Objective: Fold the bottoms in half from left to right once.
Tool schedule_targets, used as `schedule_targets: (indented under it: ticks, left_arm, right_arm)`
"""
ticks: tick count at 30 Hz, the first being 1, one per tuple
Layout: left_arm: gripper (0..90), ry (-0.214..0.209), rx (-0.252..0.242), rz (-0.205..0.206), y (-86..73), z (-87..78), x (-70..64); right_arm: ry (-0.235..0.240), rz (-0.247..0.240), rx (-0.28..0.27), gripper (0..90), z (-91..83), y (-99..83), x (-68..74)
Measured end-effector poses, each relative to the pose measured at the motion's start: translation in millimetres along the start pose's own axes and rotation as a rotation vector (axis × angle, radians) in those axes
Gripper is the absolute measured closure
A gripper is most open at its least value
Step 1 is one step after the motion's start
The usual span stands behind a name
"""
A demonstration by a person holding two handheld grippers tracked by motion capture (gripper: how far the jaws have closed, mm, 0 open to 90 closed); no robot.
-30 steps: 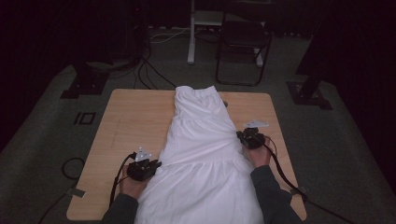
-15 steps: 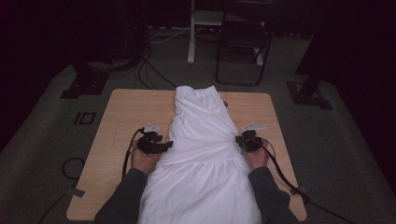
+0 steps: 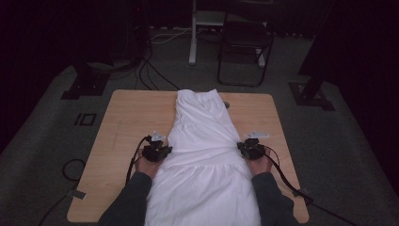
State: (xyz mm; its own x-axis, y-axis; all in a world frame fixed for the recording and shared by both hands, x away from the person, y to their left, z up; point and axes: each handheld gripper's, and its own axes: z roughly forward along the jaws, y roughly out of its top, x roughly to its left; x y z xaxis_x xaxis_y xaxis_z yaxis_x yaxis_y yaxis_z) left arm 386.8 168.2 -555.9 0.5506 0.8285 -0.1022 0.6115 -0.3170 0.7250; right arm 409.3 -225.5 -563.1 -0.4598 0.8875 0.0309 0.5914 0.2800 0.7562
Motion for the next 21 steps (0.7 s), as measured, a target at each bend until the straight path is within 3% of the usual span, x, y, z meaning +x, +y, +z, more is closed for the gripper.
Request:
schedule_targets:
  ticks: [7, 12, 15, 16, 17, 19, 20, 21]
  left_arm:
    - [85.8, -0.023, -0.028, -0.015, -31.5, -23.5, -16.0]
    - [85.7, -0.019, -0.009, 0.027, -39.4, -31.9, -29.0]
    - [84.7, -0.022, -0.01, 0.026, -39.4, -31.6, -29.2]
    - [83.4, -0.026, -0.014, 0.022, -39.2, -30.9, -28.5]
    - [83.4, -0.028, -0.014, 0.02, -39.1, -30.7, -28.0]
    - [82.5, -0.025, -0.014, 0.02, -39.0, -30.6, -27.8]
    - [81.3, -0.023, -0.014, 0.021, -38.9, -30.5, -27.9]
    - [81.3, -0.023, -0.014, 0.022, -38.8, -30.3, -27.8]
  right_arm:
    - [0.067, 0.0, -0.002, 87.0, -29.7, -30.0, 13.6]
    - [0.086, -0.018, 0.019, 87.0, -49.5, -46.8, 24.1]
    - [0.089, -0.029, 0.032, 81.0, -53.7, -48.2, 27.1]
    - [0.095, -0.023, 0.018, 70.0, -55.5, -44.1, 25.5]
    - [0.095, -0.023, 0.018, 70.0, -55.5, -44.1, 25.5]
    - [0.114, -0.004, -0.019, 63.1, -56.1, -34.8, 20.8]
    - [0.129, -0.002, -0.049, 60.1, -54.6, -21.0, 17.1]
    - [0.129, -0.002, -0.049, 60.1, -54.6, -21.0, 17.1]
